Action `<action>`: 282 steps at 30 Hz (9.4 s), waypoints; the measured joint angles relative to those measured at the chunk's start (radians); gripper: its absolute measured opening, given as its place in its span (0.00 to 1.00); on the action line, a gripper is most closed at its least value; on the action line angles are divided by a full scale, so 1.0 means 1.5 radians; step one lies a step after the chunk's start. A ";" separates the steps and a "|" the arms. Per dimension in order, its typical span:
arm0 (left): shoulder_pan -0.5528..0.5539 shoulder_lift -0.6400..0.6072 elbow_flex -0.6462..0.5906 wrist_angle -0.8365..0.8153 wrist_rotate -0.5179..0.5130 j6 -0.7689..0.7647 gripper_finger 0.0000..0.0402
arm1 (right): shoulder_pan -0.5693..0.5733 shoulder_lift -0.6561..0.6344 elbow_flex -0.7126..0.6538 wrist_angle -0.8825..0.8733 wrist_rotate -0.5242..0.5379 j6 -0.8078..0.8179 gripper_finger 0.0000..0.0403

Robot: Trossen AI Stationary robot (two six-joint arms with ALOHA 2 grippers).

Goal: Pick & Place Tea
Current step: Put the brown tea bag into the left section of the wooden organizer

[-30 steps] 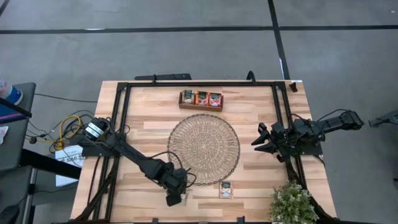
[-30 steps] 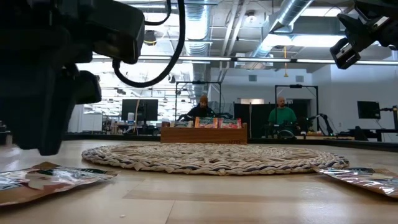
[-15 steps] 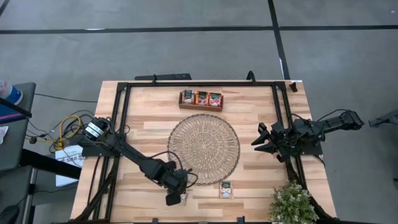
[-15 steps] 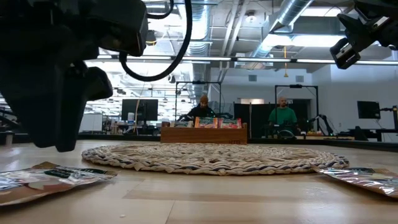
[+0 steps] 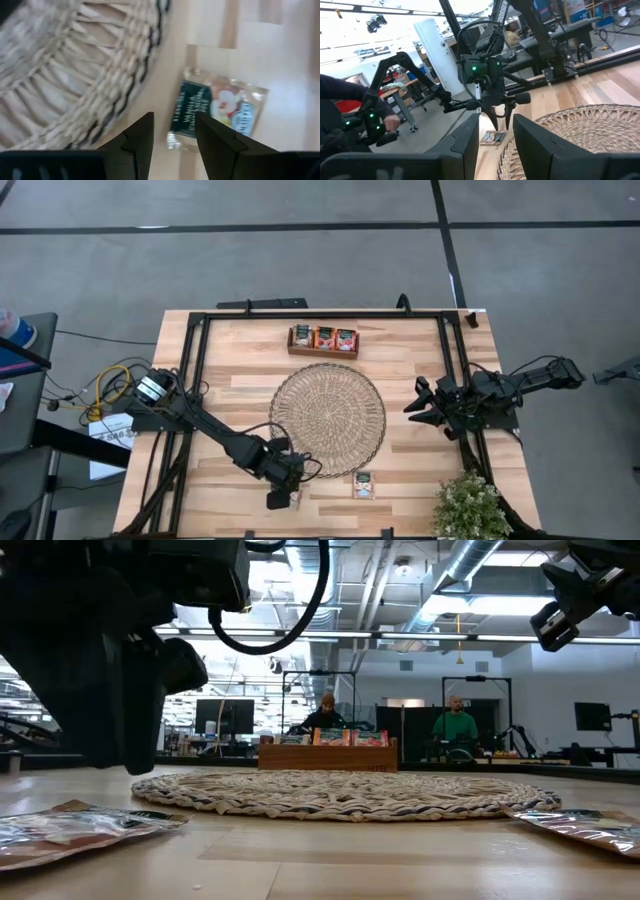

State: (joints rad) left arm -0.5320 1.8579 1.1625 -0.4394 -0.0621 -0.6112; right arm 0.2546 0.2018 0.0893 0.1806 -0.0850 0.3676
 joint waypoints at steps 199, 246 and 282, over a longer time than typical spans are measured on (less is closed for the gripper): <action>0.487 0.044 0.344 -0.321 -0.577 0.587 0.00 | 0.000 0.000 0.000 -0.001 -0.014 -0.002 0.28; 0.575 0.043 0.062 0.103 -0.471 0.817 0.00 | -0.041 0.000 0.000 -0.001 0.027 0.007 0.28; 0.549 0.043 0.062 0.083 -0.579 0.790 0.27 | -0.041 0.000 0.000 -0.001 0.027 0.007 0.28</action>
State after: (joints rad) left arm 0.2915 1.9224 1.2556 -0.3155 -0.9302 0.5741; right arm 0.1936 0.2016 0.0891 0.1791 -0.0444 0.3779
